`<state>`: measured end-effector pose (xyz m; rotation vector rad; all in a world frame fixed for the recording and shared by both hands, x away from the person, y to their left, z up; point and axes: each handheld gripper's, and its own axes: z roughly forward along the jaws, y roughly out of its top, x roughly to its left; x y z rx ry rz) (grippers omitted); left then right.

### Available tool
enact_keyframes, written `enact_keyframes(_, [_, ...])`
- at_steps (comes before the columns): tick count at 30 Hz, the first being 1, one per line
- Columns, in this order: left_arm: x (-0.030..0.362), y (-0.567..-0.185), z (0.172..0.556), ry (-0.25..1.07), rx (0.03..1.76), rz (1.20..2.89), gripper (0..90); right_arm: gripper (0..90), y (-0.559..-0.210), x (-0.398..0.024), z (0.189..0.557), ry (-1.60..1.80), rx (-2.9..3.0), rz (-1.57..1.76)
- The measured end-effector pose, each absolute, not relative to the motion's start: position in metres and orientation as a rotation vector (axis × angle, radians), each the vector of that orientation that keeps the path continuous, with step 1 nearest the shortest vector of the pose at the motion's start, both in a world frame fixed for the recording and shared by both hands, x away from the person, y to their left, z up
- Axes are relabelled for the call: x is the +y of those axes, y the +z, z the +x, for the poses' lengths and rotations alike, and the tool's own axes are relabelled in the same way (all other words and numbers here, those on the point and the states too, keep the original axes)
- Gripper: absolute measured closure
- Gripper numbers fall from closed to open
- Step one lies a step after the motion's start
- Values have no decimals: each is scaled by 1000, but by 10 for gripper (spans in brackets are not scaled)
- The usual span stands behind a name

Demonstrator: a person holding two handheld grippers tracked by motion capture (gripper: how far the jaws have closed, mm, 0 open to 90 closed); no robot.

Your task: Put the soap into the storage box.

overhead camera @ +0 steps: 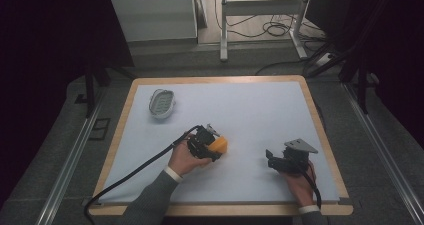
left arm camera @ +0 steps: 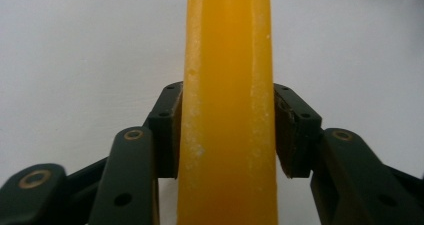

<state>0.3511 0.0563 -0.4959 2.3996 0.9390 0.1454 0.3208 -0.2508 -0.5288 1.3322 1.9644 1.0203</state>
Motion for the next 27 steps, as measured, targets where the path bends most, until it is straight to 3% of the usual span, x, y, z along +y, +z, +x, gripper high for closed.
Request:
enact_keyframes(4, [56, -498, 352, 167, 945, 2406, 592, 104, -529, -251, 321, 1018, 1963, 1329])
enact_keyframes(27, [71, -477, 353, 152, 912, 2350, 610, 104, -529, -251, 320, 1027, 1961, 1328])
